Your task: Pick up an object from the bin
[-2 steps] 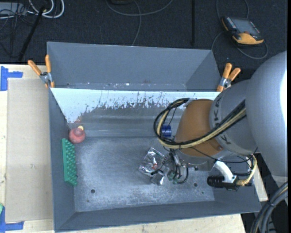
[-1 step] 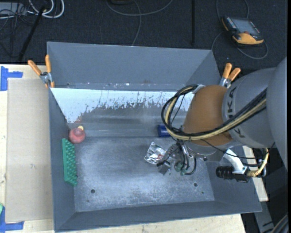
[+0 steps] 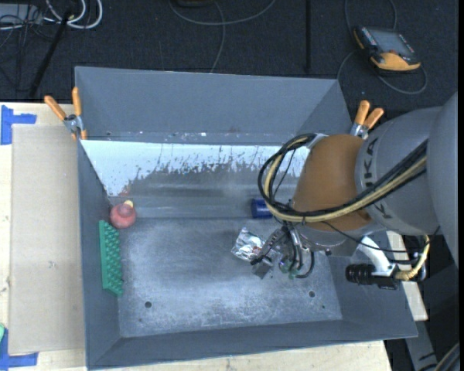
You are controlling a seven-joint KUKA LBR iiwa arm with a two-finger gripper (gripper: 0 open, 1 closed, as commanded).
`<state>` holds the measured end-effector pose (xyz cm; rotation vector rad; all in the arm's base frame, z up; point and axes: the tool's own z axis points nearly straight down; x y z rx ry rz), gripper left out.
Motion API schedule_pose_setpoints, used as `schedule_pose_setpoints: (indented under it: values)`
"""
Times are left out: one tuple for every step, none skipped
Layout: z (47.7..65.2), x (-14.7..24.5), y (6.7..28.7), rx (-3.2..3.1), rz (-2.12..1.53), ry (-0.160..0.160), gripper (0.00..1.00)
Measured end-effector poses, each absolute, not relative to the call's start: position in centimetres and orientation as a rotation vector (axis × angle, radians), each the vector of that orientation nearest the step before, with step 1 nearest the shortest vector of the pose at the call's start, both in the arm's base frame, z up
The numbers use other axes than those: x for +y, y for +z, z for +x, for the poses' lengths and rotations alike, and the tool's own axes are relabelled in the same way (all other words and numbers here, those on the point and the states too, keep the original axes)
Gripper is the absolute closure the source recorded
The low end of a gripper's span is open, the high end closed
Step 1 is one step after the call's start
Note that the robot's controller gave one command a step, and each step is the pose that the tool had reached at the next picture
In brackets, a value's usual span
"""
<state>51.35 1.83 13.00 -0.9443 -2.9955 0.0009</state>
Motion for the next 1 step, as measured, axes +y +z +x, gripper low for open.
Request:
schedule_pose_setpoints:
  values:
    - [51.41,1.76,15.65,-2.999,-0.938,0.000,1.00]
